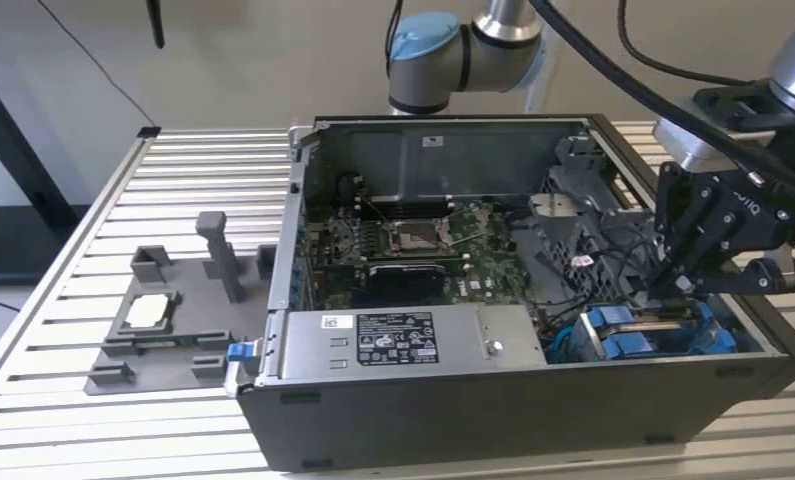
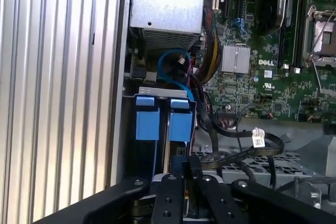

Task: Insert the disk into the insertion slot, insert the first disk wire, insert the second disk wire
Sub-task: 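Insert the second disk wire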

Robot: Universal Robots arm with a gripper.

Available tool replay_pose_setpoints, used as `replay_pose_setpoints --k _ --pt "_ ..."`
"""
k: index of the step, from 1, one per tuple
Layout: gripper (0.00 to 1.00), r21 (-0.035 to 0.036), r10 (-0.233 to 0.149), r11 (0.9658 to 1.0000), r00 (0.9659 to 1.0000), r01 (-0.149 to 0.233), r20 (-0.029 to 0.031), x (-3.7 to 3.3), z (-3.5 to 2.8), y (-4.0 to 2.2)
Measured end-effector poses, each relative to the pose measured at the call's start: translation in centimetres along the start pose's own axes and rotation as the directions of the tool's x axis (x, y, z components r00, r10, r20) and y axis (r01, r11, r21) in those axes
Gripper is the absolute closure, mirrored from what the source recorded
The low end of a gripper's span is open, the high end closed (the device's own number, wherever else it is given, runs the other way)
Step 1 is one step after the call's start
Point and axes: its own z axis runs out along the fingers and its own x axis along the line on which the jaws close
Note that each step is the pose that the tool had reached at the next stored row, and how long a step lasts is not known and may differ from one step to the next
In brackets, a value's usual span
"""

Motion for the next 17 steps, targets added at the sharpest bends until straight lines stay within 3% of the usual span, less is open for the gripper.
replay_pose_setpoints --k 4,8,17 --pt "0.84 0.0054 0.069 0.9976 0.9976 -0.069 0.0031 0.03 0.32 -0.01" --pt "0.84 0.0084 0.109 0.9940 0.9940 -0.109 0.0052 0.05 0.62 -0.05" --pt "0.84 0.0088 0.118 0.9929 0.9930 -0.118 0.0080 0.12 1.17 -0.97"
